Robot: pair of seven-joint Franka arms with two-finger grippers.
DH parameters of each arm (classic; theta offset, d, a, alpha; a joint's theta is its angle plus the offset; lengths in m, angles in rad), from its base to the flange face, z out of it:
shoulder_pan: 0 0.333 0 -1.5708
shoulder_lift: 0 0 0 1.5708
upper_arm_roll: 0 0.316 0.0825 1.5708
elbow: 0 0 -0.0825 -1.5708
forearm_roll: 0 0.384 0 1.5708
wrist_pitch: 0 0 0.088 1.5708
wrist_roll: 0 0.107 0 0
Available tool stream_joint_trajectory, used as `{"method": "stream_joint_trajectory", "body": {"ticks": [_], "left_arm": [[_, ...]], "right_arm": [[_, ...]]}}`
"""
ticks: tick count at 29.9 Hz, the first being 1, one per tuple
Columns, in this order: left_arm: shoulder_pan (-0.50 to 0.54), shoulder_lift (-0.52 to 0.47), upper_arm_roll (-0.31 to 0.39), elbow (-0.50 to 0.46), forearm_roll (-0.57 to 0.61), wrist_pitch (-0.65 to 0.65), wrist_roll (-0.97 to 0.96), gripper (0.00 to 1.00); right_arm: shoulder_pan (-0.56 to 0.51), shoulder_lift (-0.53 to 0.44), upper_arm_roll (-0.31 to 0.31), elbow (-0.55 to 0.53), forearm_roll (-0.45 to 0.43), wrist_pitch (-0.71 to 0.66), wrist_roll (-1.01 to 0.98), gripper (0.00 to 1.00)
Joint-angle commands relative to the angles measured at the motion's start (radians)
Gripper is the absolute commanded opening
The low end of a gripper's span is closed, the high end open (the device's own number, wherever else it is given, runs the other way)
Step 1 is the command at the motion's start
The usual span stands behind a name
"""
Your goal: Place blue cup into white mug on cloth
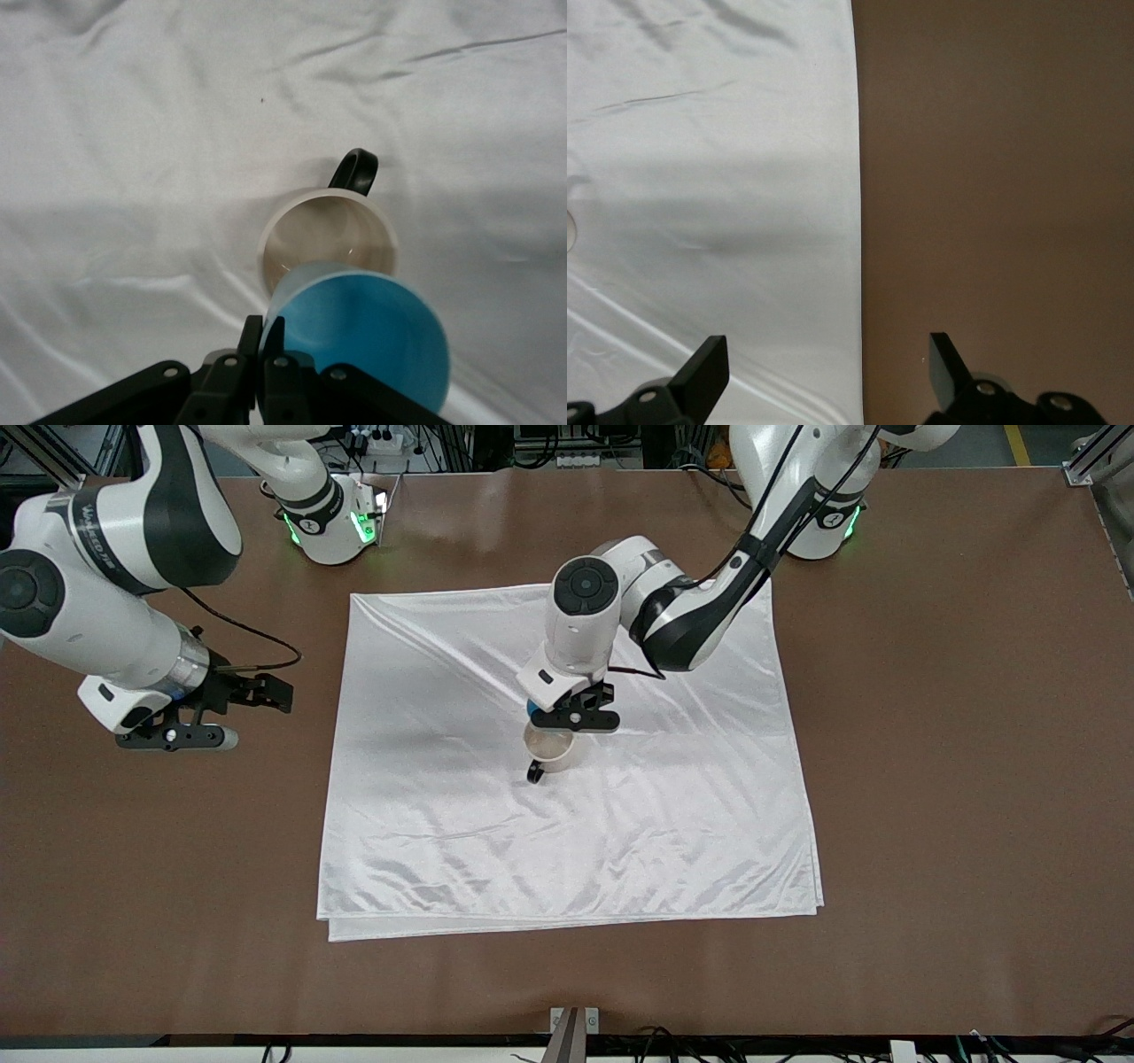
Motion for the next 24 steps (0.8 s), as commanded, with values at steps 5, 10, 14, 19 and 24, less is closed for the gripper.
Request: {"method": "stream_joint_trajectory", "body": {"ticks": [5,10,14,19,24], "left_arm": [[-0.016,0.043,0.013,0.014,0.046,0.029,-0.028,0.00],[-0.014,0.049,0.013,0.026,0.046,0.038,-0.028,0.00],[-0.013,0.058,0.013,0.038,0.045,0.040,-0.028,0.00],[-0.013,0.067,0.015,0.041,0.045,0.041,-0.028,0.00],[-0.013,0.067,0.025,0.043,0.043,0.051,-0.026,0.21]], "right_arm": [[-0.015,-0.012,-0.008,0.123,0.019,-0.119,-0.021,1.00],[-0.015,-0.012,-0.008,0.186,0.019,-0.179,-0.021,1.00],[-0.017,-0.012,-0.008,0.218,0.019,-0.215,-0.021,1.00],[-0.018,-0.012,-0.012,0.266,0.019,-0.273,-0.021,1.00],[-0.014,-0.012,-0.036,0.292,0.020,-0.293,-0.021,1.00]]}}
